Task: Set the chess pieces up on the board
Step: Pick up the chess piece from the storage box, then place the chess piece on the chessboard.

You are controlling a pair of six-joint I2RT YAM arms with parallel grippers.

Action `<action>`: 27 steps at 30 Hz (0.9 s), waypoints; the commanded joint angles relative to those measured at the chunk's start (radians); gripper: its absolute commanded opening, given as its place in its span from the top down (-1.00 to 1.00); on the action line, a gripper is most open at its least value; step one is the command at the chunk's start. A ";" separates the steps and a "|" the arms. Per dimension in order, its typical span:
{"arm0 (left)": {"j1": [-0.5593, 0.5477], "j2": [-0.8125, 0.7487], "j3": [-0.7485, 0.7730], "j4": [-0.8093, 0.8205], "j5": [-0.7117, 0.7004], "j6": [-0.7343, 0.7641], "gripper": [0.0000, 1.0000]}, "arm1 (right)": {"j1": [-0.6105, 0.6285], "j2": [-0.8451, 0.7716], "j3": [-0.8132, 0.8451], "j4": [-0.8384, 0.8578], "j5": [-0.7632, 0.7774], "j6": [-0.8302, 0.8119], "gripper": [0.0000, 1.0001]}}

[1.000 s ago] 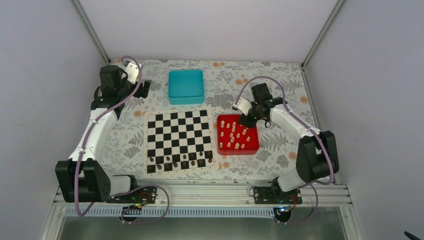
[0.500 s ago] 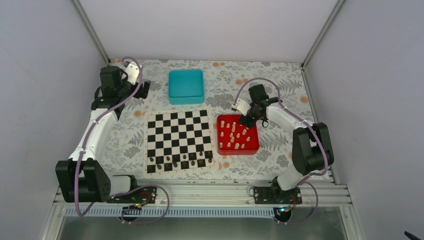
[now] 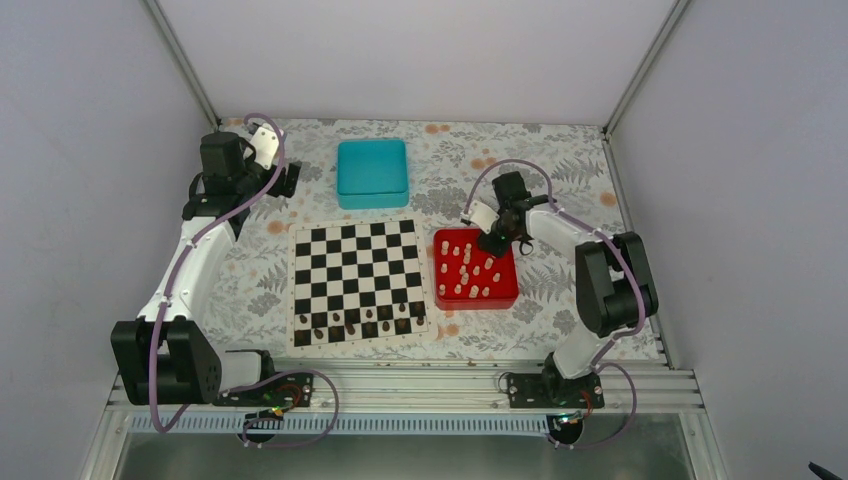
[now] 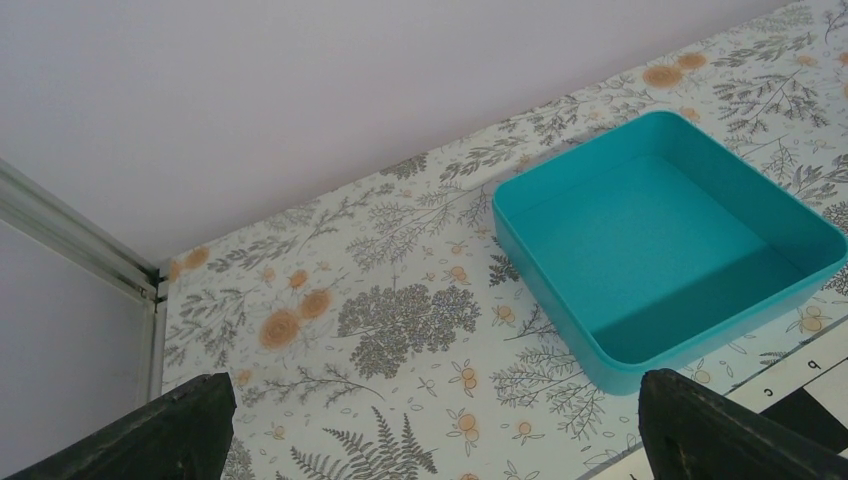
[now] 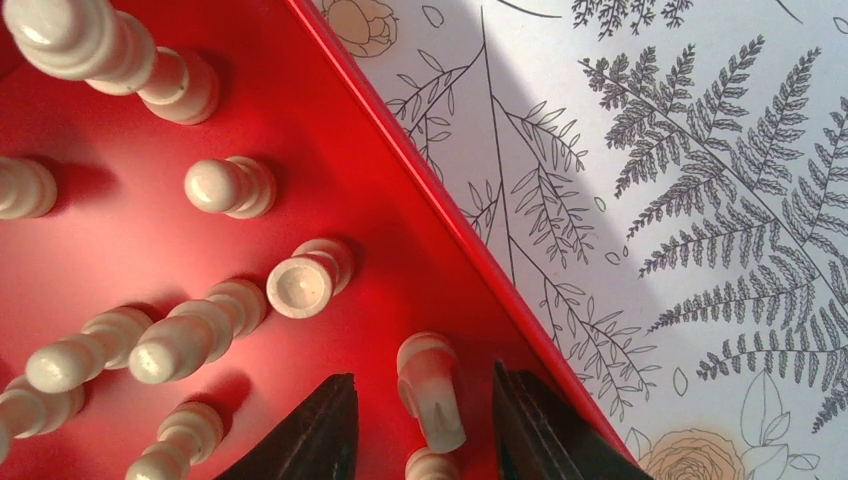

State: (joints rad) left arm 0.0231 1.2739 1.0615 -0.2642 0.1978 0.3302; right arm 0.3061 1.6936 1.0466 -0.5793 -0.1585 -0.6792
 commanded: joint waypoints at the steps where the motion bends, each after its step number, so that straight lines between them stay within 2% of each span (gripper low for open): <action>1: -0.005 -0.002 -0.005 0.008 0.009 0.012 -1.00 | -0.005 0.031 0.007 0.043 0.017 0.007 0.30; 7: -0.004 0.002 -0.005 0.007 0.013 0.016 -1.00 | -0.008 0.049 0.017 0.043 0.013 -0.004 0.41; 18: -0.004 -0.007 -0.010 0.006 0.013 0.018 -1.00 | -0.009 -0.054 0.071 -0.047 -0.017 0.003 0.91; 23: -0.004 -0.003 -0.001 0.004 0.019 0.017 -1.00 | 0.030 -0.089 0.201 -0.198 -0.035 0.003 0.92; 27: -0.004 -0.004 0.004 0.002 0.018 0.018 -1.00 | 0.109 -0.061 0.387 -0.285 -0.058 0.011 0.92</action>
State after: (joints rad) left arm 0.0231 1.2743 1.0595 -0.2646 0.1986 0.3340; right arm 0.3386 1.6375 1.2835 -0.7567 -0.1696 -0.6800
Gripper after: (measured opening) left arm 0.999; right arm 0.128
